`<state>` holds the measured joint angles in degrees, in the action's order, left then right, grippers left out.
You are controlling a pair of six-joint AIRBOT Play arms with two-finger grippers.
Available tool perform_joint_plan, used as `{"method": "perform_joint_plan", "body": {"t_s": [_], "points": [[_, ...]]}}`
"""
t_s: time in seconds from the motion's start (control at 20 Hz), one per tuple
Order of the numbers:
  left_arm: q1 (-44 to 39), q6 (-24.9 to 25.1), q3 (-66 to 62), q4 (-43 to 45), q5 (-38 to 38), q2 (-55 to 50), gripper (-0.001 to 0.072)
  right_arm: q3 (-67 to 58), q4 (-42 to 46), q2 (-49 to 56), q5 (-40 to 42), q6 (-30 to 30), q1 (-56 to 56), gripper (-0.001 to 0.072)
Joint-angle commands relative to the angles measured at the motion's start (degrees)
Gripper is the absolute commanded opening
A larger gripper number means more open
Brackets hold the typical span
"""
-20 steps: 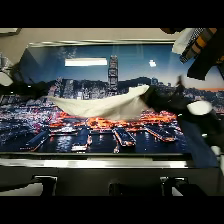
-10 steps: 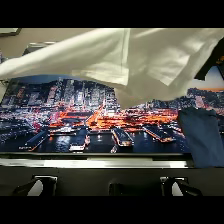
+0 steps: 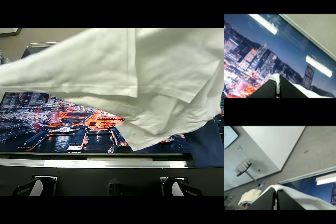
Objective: Fold the clothes and pants, and hang the long-sleeved shirts on hangers.
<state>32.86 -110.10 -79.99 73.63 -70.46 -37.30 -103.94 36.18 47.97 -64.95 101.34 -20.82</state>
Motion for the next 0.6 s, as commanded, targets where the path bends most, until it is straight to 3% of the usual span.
{"method": "perform_joint_plan", "body": {"t_s": [0.0,0.15,0.3,0.4,0.55], "points": [[-2.6,7.63,2.82,-6.54,-1.16,-5.05,0.0016,-0.31,3.1,6.49,-10.1,2.03,-0.02,0.0026],[-10.62,11.17,5.86,-6.58,2.01,-16.79,0.0015,0.85,6.05,17.92,-14.62,2.01,4.59,0.0026],[-18.62,11.06,6.36,-6.58,11.93,-31.54,0.0015,3.04,16.9,30.42,-11.17,1.77,14.14,0.0026],[-22.14,8.28,6.23,-6.6,20.48,-40.59,0.0015,3.02,22.12,39.21,-6.27,2.93,17.77,0.0026],[-24.94,3.3,4.0,-6.86,27.58,-51.63,0.0015,3.02,18.67,49.77,2.62,6.16,18.23,0.0026]]}}
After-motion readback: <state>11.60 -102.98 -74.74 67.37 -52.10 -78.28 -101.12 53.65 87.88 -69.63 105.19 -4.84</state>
